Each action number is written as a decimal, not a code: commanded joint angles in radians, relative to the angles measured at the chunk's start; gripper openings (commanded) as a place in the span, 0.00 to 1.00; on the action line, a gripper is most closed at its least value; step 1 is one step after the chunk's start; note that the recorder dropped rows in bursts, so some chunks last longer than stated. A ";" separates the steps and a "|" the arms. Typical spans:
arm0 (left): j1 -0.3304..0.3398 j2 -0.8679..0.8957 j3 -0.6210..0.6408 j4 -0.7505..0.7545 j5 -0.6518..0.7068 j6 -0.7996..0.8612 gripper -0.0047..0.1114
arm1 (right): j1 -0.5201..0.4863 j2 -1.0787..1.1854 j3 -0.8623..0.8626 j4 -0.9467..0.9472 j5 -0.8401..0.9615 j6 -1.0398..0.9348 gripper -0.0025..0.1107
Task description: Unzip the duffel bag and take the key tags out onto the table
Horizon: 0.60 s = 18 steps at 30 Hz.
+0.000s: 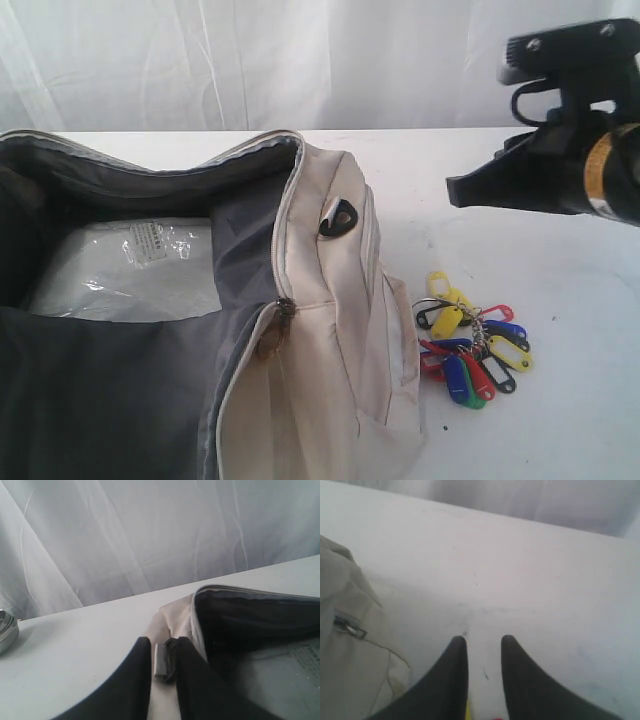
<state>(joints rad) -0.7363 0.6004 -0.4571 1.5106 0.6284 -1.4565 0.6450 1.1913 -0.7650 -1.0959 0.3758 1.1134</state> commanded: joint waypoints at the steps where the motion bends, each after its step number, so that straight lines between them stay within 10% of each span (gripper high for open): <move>1: -0.005 -0.045 0.008 0.024 -0.033 -0.006 0.25 | -0.008 -0.176 0.094 -0.061 -0.020 0.015 0.12; 18: -0.005 -0.149 0.008 -0.025 -0.259 -0.032 0.25 | -0.008 -0.729 0.488 -0.068 -0.118 0.076 0.02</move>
<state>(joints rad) -0.7363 0.4599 -0.4571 1.4802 0.3849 -1.4782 0.6450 0.4990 -0.3069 -1.1578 0.2275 1.1747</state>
